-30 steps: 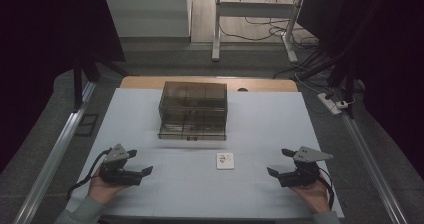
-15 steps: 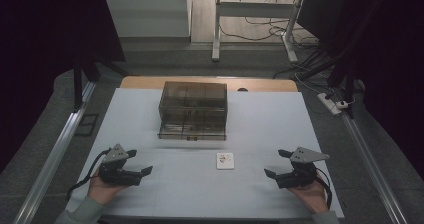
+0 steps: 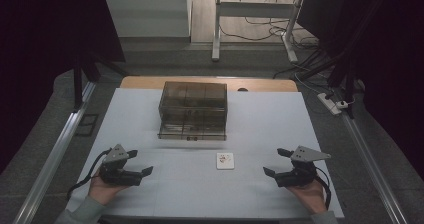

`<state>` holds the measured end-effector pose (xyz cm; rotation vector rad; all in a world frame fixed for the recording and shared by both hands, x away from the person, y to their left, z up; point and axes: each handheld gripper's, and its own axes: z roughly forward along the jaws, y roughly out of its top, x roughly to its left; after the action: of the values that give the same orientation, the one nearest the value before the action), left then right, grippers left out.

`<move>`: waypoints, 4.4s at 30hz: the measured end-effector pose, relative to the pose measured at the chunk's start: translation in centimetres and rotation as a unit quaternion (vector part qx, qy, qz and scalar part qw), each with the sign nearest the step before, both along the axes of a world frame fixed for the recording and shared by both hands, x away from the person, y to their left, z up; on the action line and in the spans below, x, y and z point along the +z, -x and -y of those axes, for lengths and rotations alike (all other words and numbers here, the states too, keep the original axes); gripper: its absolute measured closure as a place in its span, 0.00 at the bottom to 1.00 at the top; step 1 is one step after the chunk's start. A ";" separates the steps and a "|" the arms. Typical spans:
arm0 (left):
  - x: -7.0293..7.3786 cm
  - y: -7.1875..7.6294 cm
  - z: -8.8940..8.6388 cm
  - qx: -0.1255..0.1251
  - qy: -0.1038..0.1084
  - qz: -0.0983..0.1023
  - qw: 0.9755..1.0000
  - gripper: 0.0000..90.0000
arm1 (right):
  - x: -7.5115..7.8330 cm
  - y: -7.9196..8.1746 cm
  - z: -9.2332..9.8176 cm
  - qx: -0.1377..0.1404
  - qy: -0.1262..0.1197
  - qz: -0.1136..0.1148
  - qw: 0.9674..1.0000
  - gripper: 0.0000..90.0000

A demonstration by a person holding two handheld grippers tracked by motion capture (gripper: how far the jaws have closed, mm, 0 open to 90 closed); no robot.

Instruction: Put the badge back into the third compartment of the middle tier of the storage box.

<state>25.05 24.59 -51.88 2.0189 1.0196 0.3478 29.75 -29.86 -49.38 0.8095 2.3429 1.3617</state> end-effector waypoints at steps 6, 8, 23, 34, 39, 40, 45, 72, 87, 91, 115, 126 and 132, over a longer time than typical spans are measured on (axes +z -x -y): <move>0.0 0.0 0.0 0.000 0.000 -0.001 1.000 0.14 | 0.4 0.2 -0.5 0.007 -0.001 0.007 1.000 0.12; 0.0 0.0 0.0 0.000 0.000 -0.001 1.000 0.14 | 0.4 0.2 -0.5 0.008 0.000 0.007 1.000 0.12; -0.3 -0.1 0.3 -0.006 -0.002 -0.005 1.000 0.14 | 0.7 0.1 -1.6 0.012 -0.008 0.009 1.000 0.13; -0.3 -0.1 0.3 -0.006 -0.005 -0.005 1.000 0.14 | 0.7 -0.2 -2.6 0.012 -0.001 0.014 1.000 0.13; -0.3 -0.1 0.3 -0.005 -0.006 -0.005 1.000 0.14 | 0.8 -0.5 -3.3 0.018 0.004 0.014 1.000 0.13; -0.3 -0.1 0.3 -0.005 -0.006 -0.005 1.000 0.14 | 0.8 -0.6 -3.4 0.019 0.004 0.014 1.000 0.13; -0.4 -0.1 0.4 -0.007 -0.008 -0.006 1.000 0.14 | 0.7 -0.8 -4.2 0.027 0.009 0.009 1.000 0.13; -0.5 -0.2 0.5 -0.008 -0.013 -0.008 1.000 0.15 | 0.3 -1.6 -8.0 0.073 0.031 0.003 0.997 0.13; -0.6 -0.1 0.5 -0.010 -0.014 -0.009 1.000 0.15 | -0.3 -2.4 -9.8 0.088 0.046 -0.008 0.995 0.14; -0.6 -0.1 0.5 -0.011 -0.015 -0.009 1.000 0.15 | -0.5 -2.6 -10.2 0.091 0.051 -0.012 0.994 0.14; -0.7 -0.1 0.7 -0.015 -0.020 -0.011 1.000 0.15 | -1.2 -3.8 -15.2 0.141 0.126 -0.026 0.982 0.14; -0.8 -0.1 0.7 -0.017 -0.022 -0.013 1.000 0.15 | -1.1 -4.7 -15.9 0.158 0.140 -0.046 0.976 0.15; -0.8 -0.1 0.7 -0.018 -0.024 -0.014 0.999 0.15 | -1.5 -5.3 -15.9 0.162 0.156 -0.061 0.972 0.16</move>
<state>25.12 23.89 -52.72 2.0881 0.9990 0.3290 35.07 -13.99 -50.89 0.4426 2.7861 1.0325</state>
